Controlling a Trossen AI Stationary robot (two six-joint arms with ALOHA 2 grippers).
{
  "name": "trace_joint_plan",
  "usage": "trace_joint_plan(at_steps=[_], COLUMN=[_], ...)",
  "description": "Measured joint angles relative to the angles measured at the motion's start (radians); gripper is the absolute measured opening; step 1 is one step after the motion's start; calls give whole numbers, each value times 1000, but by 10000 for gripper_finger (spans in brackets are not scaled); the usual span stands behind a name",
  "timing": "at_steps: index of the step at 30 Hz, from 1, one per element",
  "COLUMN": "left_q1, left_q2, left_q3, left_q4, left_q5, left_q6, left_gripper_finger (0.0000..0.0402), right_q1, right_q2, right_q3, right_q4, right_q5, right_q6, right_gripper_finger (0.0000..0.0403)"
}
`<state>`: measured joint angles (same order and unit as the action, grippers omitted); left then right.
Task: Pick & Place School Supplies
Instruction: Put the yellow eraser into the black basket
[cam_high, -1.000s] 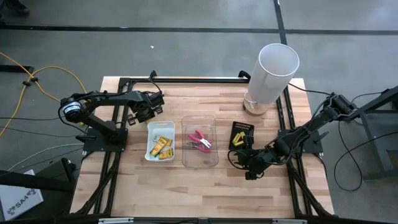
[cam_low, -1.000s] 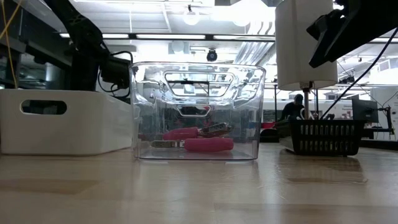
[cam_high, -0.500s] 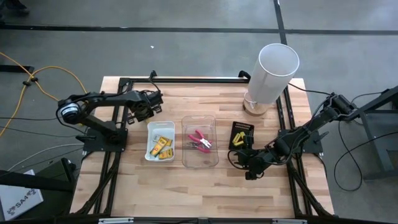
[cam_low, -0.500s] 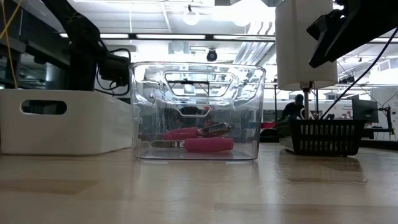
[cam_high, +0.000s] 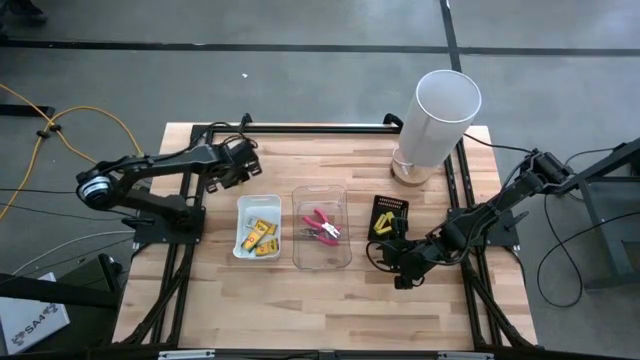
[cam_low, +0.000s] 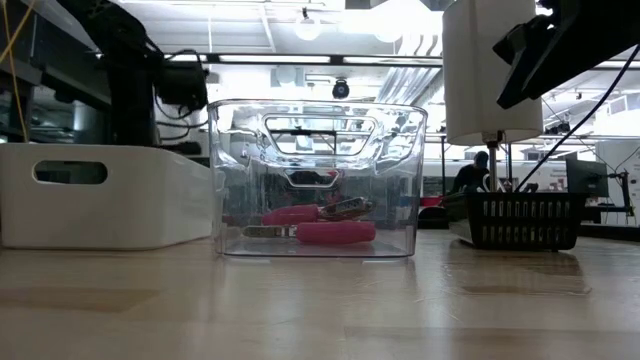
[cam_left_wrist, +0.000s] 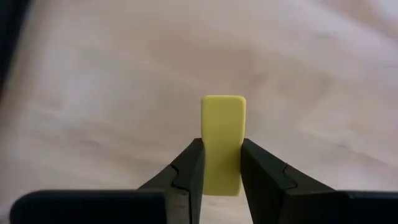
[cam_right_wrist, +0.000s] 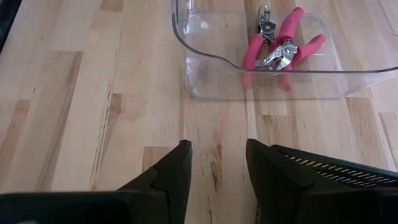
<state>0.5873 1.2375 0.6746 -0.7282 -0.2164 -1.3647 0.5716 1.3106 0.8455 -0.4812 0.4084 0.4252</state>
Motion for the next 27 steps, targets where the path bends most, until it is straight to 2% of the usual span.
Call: trace_joint_plan(at_steps=[9,20,27], left_q1=[29,5,-82], left_q2=[-68,-70,-70], left_q3=[1,2,2], left_q4=[255,592,836], left_q5=[5,181,365], left_q6=[207,365,439], left_gripper_finger=[84,84,84], right_q1=[0,-3,-17], right_q2=[0,0,0], right_q3=[0,0,0], right_q4=[1,23,76], right_q5=[0,11,12], right_q6=[19,16,-30], right_gripper_finger=[144,144,144])
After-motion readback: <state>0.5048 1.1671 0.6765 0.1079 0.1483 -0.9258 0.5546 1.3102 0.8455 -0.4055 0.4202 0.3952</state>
